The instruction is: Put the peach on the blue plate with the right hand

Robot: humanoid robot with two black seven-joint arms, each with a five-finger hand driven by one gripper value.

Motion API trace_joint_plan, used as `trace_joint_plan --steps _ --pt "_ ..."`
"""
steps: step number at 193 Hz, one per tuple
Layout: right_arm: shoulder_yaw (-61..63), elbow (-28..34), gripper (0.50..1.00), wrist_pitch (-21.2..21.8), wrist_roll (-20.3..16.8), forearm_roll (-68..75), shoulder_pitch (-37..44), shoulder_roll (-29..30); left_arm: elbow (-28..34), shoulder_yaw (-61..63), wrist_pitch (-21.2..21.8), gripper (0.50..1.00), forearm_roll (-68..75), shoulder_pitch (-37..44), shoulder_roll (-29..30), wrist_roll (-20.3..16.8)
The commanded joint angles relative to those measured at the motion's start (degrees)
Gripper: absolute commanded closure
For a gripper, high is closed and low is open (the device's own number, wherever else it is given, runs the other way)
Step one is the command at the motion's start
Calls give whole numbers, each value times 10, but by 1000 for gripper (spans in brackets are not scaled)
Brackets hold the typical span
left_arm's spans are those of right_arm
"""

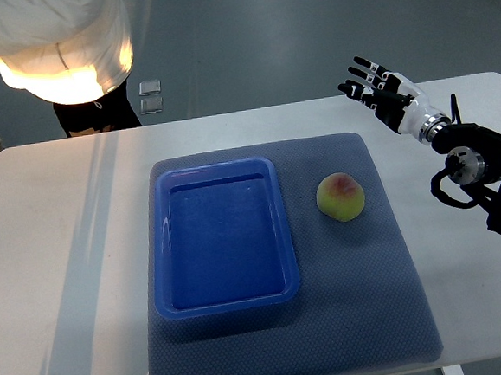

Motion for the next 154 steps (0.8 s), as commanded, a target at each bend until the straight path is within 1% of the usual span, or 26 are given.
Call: trace_joint_plan --steps 1,95,117,154 --pt "0 0 566 -1 0 0 0 1 0 -1 0 500 0 0 0 0" --pt "-2 0 568 -2 2 0 0 2 0 0 0 500 0 0 0 0" --pt "0 0 568 -11 2 0 0 2 0 -1 0 500 0 0 0 0" --pt "5 0 566 -7 2 0 0 4 0 -1 0 500 0 0 0 0"
